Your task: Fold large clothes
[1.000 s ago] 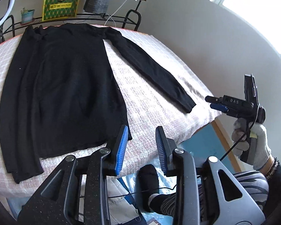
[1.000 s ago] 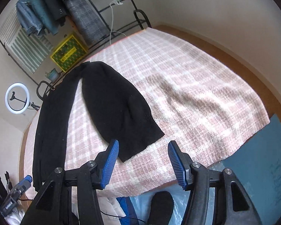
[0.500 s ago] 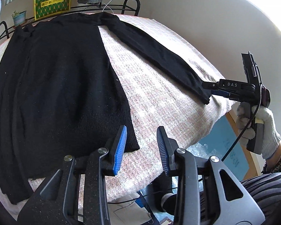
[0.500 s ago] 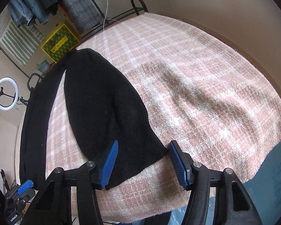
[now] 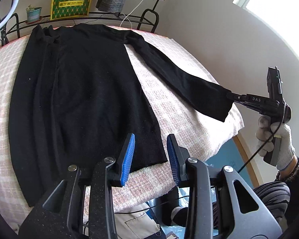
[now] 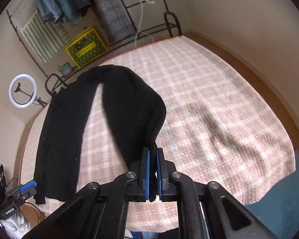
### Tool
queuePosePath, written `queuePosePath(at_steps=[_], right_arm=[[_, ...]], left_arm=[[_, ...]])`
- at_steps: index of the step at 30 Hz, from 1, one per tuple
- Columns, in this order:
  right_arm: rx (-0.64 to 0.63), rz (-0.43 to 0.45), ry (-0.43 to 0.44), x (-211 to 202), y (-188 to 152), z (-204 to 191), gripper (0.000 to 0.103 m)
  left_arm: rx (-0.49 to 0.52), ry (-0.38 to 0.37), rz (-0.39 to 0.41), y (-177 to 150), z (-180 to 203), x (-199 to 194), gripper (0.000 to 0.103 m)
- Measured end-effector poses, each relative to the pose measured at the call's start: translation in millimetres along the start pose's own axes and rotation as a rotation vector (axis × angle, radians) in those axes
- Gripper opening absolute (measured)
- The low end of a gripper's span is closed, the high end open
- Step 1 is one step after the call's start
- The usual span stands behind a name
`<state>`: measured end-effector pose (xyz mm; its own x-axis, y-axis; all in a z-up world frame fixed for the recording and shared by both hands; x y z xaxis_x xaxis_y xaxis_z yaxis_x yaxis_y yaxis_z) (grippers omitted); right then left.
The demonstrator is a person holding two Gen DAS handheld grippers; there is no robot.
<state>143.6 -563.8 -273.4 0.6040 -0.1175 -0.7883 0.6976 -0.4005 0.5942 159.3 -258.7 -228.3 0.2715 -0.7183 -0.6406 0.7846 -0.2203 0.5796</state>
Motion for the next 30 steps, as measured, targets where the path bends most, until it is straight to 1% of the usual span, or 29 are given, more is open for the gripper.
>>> queuePosePath(at_steps=[2, 4, 6, 9, 12, 16, 18, 19, 20, 21, 22, 24, 26, 30], right_arm=[[-0.044, 0.028, 0.034, -17, 5, -26, 0.004], [-0.119, 0.054, 0.059, -33, 6, -57, 0.004], [-0.205, 0.075, 0.093, -51, 0, -93, 0.004], [-0.337, 0.087, 0.150, -65, -17, -146, 0.004], [-0.501, 0.070, 0.182, -60, -47, -201, 0.004], [-0.677, -0.008, 0.169, -25, -88, -244, 0.004], [-0.713, -0.062, 0.192, -10, -101, -250, 0.006], [-0.719, -0.100, 0.223, -5, -105, -251, 0.011], [-0.716, -0.131, 0.246, -2, -105, -249, 0.027], [-0.706, -0.155, 0.274, -4, -106, -246, 0.035], [-0.695, -0.164, 0.301, -10, -106, -246, 0.040], [-0.681, -0.149, 0.326, -18, -96, -237, 0.039], [-0.660, -0.131, 0.332, -24, -82, -227, 0.040], [-0.574, -0.113, 0.276, -17, -44, -198, 0.040]], left_arm=[[-0.027, -0.002, 0.024, 5, -10, -10, 0.033], [-0.058, -0.009, 0.044, 10, -21, -18, 0.033], [-0.095, -0.014, 0.066, 13, -33, -26, 0.033], [-0.151, -0.020, 0.102, 17, -51, -34, 0.033], [-0.202, -0.033, 0.116, 17, -64, -38, 0.033], [-0.249, -0.050, 0.108, 17, -78, -35, 0.033], [-0.262, -0.052, 0.098, 14, -82, -32, 0.033], [-0.266, -0.054, 0.091, 12, -83, -31, 0.033], [-0.271, -0.060, 0.082, 11, -83, -28, 0.033], [-0.278, -0.069, 0.076, 9, -83, -26, 0.033], [-0.285, -0.081, 0.069, 8, -82, -23, 0.033], [-0.280, -0.091, 0.041, 7, -78, -13, 0.033], [-0.260, -0.086, 0.019, 7, -72, -1, 0.034], [-0.247, -0.058, -0.038, 5, -66, 27, 0.035]])
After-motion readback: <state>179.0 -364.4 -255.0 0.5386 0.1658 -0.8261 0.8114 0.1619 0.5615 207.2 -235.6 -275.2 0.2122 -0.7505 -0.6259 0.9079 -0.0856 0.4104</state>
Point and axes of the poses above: each gripper's, at about its wrist camera, not at the fingertips, and x roughly the way its jaws point, z to its right, y to its top, the point moved 5 cm from there along x, roughly the way its jaws point, and after that the axes turned 11 degrees about -y, right-handed, at the moved point
